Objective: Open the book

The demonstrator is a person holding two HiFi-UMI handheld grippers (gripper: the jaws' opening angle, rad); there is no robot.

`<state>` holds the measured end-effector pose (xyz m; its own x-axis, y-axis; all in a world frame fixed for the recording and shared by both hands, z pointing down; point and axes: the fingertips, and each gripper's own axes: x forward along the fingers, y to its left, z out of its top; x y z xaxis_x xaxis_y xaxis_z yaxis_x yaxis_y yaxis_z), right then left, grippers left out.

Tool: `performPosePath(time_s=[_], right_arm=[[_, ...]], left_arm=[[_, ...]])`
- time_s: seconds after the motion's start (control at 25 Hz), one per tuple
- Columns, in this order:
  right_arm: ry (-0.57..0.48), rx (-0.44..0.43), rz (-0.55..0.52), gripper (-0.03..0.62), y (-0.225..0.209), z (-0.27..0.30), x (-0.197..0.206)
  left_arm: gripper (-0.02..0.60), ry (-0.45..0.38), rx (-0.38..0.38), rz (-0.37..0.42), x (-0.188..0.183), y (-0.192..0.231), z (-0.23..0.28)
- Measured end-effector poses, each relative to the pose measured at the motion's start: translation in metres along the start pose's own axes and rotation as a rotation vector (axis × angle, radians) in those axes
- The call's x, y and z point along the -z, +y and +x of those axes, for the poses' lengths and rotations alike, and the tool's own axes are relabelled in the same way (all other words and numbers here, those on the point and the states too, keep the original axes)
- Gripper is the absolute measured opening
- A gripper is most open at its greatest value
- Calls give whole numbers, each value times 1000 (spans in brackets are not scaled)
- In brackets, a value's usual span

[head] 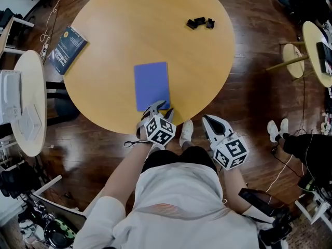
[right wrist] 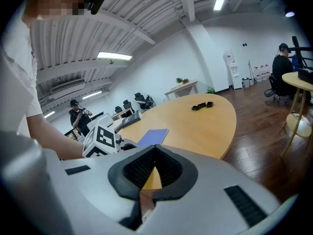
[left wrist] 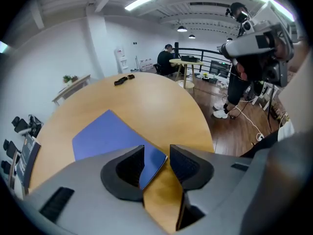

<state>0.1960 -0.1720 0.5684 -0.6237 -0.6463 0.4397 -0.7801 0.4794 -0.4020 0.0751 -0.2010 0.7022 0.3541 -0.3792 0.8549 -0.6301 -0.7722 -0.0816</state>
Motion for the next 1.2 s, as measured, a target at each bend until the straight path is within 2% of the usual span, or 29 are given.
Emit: performPosePath(time_s=[0.28,0.36,0.64,0.76,1.0,1.2], right_arm=[[0,2,15,-3,-3,-1,3],[-2,2,21,-2,-4,-1,3],[-5,10,32,-2,-8,-2,2],[-6,15,31,-2,-8,-3,2],[-4,12,24,-2,-5,-1,1],[-2,10,23,-2,-4,-1,1]], left_arm=[[149,43,0,66,4,-7,7],[129,47,8,71,5,-9,8],[120,45,23,62,3,-9,7],[81,43,21,58,4,-7,6],[81,56,14,81,6,-8,7],[55,63,16,76,8,-9,9]])
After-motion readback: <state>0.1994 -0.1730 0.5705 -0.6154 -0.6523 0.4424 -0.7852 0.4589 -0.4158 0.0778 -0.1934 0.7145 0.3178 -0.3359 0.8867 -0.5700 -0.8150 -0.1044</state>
